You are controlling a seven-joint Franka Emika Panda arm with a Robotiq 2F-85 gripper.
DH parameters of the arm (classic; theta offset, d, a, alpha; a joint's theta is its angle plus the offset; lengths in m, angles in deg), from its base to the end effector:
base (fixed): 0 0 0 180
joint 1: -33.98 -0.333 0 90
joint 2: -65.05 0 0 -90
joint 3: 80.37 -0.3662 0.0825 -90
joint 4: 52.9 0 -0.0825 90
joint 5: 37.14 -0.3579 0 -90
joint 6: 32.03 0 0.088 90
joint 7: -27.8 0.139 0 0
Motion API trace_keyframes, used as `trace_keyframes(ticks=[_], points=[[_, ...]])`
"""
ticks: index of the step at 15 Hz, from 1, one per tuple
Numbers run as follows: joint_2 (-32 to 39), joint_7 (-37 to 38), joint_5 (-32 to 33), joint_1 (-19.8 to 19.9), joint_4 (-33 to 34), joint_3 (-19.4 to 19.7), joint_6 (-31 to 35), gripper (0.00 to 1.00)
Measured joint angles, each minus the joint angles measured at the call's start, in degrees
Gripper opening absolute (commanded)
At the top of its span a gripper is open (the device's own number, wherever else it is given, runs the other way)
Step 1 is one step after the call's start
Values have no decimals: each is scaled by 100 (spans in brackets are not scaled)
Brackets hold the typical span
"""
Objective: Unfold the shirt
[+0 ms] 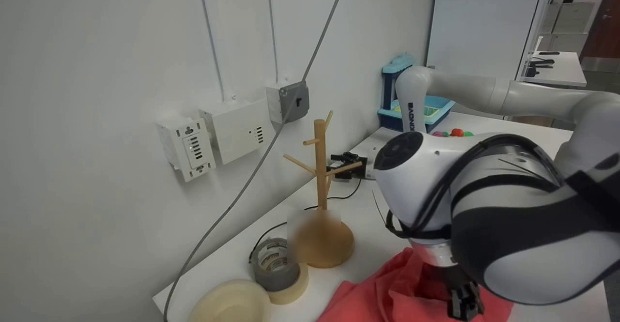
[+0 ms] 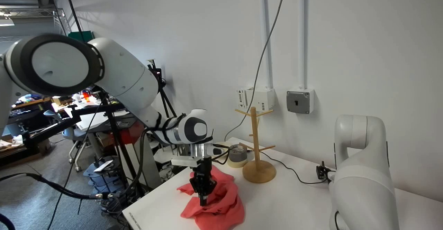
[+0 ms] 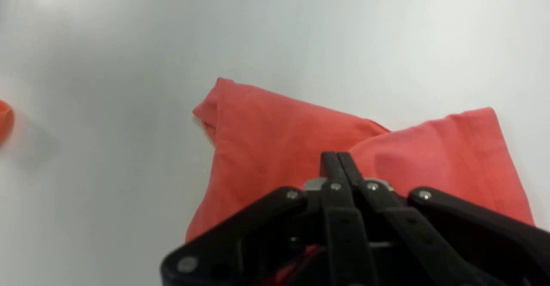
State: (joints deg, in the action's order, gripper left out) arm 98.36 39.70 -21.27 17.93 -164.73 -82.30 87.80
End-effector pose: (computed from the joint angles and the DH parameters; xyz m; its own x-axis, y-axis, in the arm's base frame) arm 0.5438 0.1540 0.1854 0.8901 0.2227 -0.3976 0.3300 -0.9167 0.2254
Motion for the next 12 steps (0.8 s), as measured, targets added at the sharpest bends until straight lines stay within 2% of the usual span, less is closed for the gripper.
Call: trace_keyframes(ticks=[6, 12], points=[[-390, 16, 55, 115, -719, 193, -532, 0], [-664, 25, 54, 385, -1307, 260, -764, 0]])
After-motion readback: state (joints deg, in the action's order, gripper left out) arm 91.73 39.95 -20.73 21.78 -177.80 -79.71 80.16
